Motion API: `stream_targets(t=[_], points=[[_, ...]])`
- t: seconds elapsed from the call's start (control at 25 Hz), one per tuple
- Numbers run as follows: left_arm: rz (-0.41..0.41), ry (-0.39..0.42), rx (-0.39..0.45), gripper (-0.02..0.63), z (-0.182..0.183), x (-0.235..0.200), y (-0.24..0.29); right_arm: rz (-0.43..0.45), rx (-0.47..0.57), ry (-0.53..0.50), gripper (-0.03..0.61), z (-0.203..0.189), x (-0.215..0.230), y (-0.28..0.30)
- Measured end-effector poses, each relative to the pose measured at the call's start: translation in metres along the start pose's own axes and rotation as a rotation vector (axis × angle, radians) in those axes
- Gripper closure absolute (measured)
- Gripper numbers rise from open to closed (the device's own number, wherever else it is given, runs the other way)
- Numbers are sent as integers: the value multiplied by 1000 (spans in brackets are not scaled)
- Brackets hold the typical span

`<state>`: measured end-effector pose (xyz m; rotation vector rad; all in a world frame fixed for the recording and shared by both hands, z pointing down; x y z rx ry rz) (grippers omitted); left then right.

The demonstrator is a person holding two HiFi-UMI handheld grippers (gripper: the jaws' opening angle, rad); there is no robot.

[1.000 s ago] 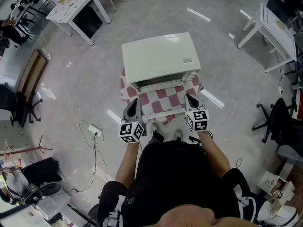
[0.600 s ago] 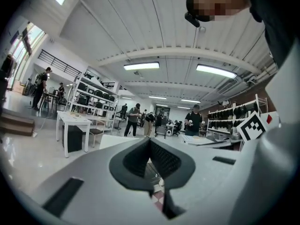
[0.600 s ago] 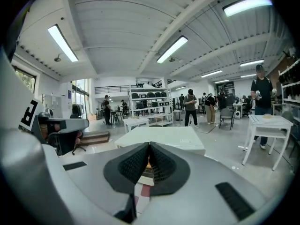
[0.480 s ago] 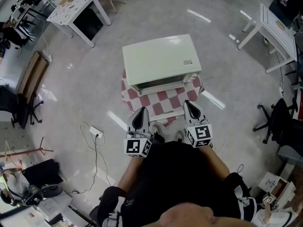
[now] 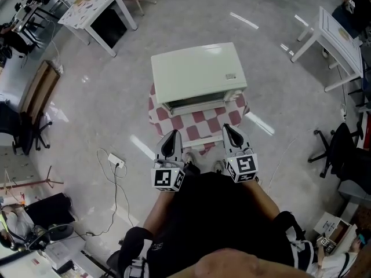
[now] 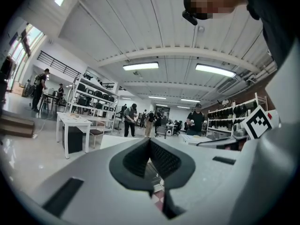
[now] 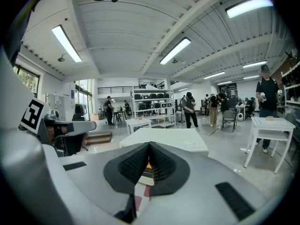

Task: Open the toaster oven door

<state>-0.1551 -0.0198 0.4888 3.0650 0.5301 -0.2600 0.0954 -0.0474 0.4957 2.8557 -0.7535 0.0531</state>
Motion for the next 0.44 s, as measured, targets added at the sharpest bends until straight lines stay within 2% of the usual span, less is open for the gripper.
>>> stream_targets(t=[0.44], points=[[31,1,29,604,5,-15,-6,-1,45,9,552,11,-4,3]])
Point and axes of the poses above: the fingertips, and each gripper's own axes: y forward along the fingers, x to its right, z out of its top, the point moved 10 cm from there along -y, backward along the fingers, and after that the axes turned 5 degrees about x, right-handed, at the moved point
